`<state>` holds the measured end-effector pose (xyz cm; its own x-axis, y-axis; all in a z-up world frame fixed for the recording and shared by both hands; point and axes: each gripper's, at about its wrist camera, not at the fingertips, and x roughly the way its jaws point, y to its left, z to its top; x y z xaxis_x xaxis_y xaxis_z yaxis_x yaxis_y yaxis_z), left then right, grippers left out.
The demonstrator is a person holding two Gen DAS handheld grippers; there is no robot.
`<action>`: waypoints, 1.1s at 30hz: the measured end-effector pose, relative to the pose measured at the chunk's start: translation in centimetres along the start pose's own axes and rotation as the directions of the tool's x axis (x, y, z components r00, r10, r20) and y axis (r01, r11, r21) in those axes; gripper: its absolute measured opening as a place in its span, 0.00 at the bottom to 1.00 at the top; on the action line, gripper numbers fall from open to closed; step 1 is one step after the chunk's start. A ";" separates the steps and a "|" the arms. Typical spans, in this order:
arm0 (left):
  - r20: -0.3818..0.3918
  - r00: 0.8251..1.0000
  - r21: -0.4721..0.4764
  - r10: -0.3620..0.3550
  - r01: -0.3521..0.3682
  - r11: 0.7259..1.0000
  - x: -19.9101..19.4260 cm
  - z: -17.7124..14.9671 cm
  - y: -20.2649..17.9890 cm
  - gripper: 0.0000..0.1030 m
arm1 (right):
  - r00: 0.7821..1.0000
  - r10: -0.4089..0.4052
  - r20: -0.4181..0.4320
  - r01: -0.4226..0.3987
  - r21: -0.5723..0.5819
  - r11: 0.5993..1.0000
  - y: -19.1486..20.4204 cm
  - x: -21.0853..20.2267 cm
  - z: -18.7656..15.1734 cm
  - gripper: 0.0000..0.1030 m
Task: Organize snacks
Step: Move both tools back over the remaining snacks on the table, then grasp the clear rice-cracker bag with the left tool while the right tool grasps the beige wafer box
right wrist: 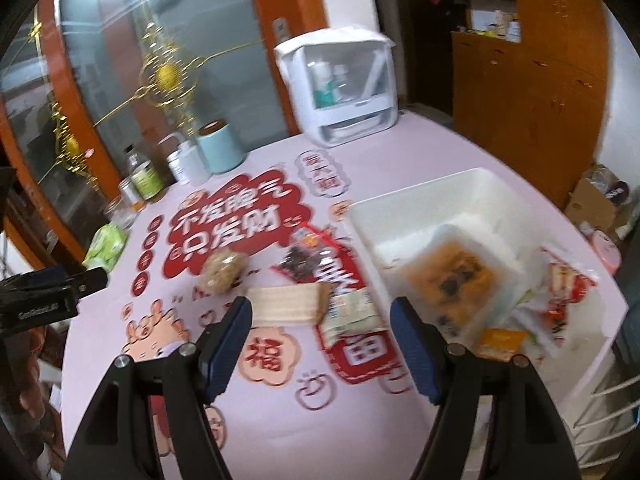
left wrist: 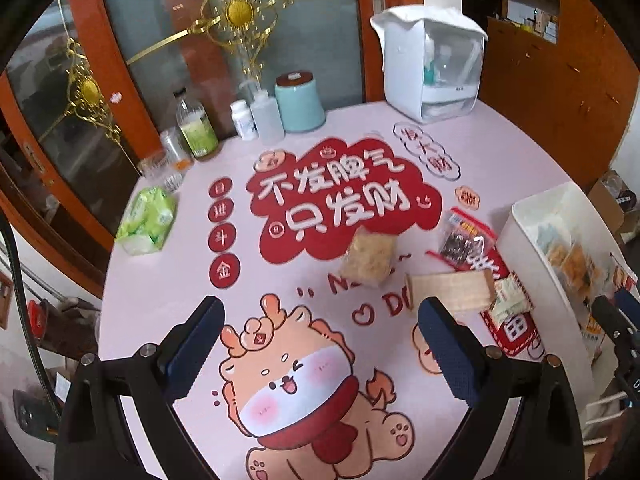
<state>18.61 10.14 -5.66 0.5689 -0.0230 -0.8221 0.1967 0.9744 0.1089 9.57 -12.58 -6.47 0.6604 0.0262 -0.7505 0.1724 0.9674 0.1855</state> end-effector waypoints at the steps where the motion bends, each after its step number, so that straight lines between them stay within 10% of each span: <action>1: -0.012 1.000 0.006 -0.012 0.012 1.000 0.4 0.0 0.4 0.94 | 1.000 0.013 -0.009 -0.013 -0.026 1.000 0.5 0.5 0.1 0.70; 13: -0.089 0.991 0.116 -0.104 0.114 0.987 6.6 3.0 0.9 0.94 | 0.963 0.053 -0.264 -0.152 -0.368 0.917 1.9 10.9 3.7 0.70; 23: -0.270 0.953 0.129 -0.140 0.180 0.975 16.5 5.0 -1.9 0.94 | 0.882 -0.022 -0.471 -0.320 -0.633 0.705 4.5 18.0 2.5 0.70; 33: -0.375 0.921 0.233 -0.107 0.206 0.951 22.1 5.1 -5.4 0.94 | 0.773 -0.020 -0.634 -0.501 -0.629 0.594 5.5 21.6 2.0 0.70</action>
<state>34.16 3.23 -21.54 0.2029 -0.0418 -0.9783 0.4898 0.8694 0.0644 26.25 -7.17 -20.36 0.0432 0.1608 -0.9860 -0.6889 0.7196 0.0871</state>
